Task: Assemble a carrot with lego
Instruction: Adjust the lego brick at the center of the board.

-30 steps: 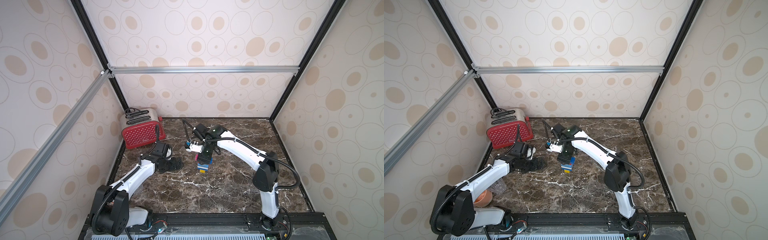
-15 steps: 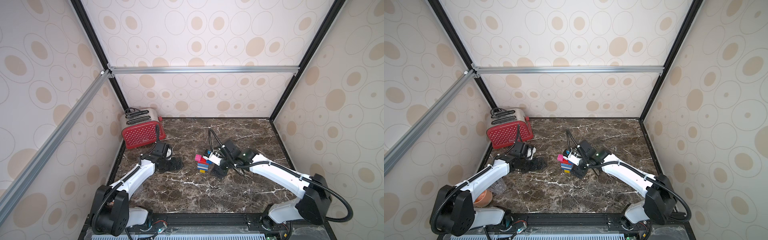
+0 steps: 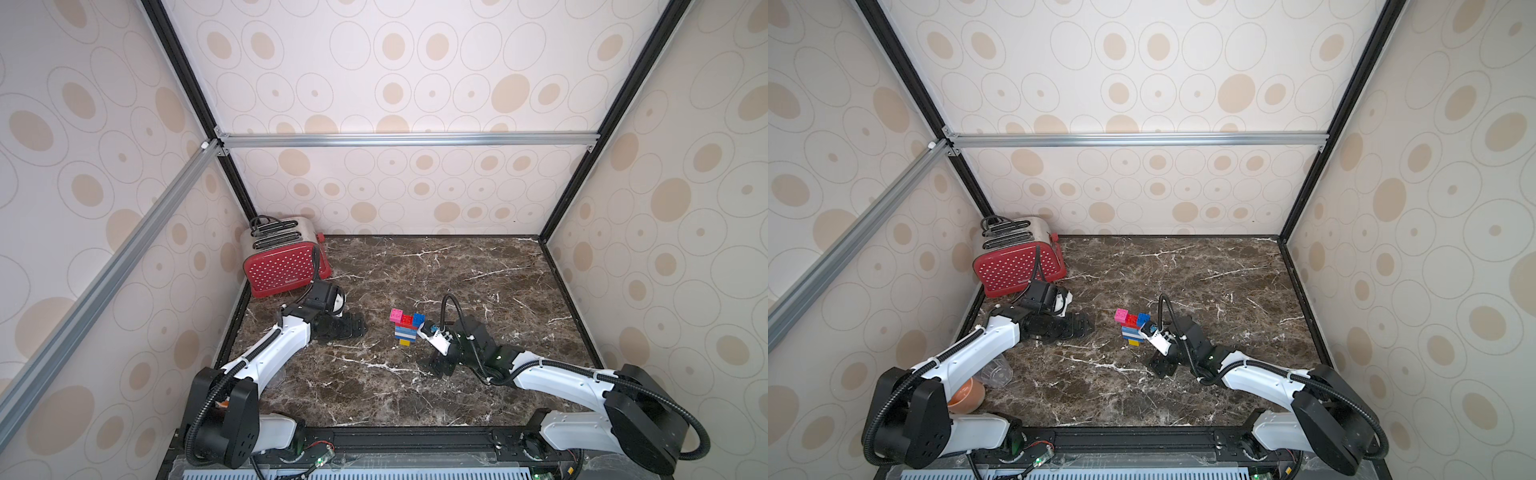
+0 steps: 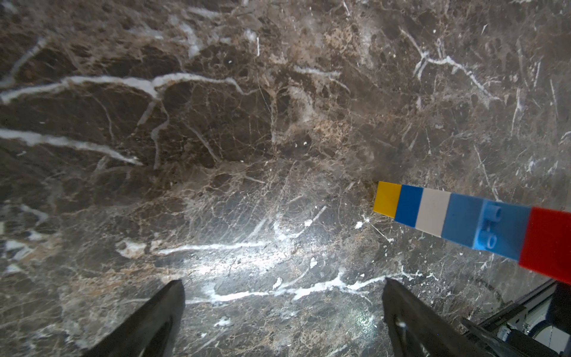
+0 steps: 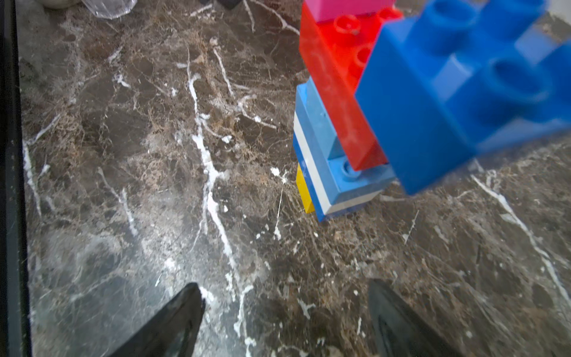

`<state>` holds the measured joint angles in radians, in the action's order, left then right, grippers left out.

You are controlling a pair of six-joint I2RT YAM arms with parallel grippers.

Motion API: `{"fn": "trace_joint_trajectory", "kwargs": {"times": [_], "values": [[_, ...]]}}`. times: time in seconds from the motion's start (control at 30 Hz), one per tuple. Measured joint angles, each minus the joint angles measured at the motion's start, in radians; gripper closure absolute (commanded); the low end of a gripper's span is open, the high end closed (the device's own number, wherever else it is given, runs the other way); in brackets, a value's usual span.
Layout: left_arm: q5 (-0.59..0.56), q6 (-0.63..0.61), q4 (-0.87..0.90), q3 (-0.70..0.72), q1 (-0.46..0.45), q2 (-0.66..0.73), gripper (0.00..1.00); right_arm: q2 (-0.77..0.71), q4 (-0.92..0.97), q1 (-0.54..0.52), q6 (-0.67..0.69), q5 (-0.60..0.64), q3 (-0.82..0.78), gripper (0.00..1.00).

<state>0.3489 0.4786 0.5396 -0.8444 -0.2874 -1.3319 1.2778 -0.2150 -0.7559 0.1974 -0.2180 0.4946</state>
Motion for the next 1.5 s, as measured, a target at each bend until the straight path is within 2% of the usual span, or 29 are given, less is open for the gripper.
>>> {"fn": "trace_joint_trajectory", "kwargs": {"times": [0.17, 0.37, 0.97, 1.2, 1.5], "values": [[-0.006, 0.000, 0.000, 0.000, 0.000, 0.000, 0.01, 0.071, -0.223, 0.001, -0.002, -0.014, -0.050, 0.14], [-0.018, 0.000, 0.000, 0.000, 0.000, 0.000, 0.01, 0.153, -0.406, 0.018, -0.003, -0.037, -0.053, 0.15], [-0.037, 0.002, -0.002, 0.000, 0.000, 0.000, 0.01, 0.389, -0.763, 0.077, -0.044, -0.125, -0.057, 0.23], [-0.041, 0.002, -0.002, 0.000, 0.000, 0.000, 0.01, 0.441, -0.863, 0.097, -0.074, -0.152, -0.057, 0.33], [-0.047, 0.002, -0.002, 0.000, 0.000, 0.000, 0.01, 0.461, -0.886, 0.103, -0.087, -0.190, -0.051, 0.50]]}}
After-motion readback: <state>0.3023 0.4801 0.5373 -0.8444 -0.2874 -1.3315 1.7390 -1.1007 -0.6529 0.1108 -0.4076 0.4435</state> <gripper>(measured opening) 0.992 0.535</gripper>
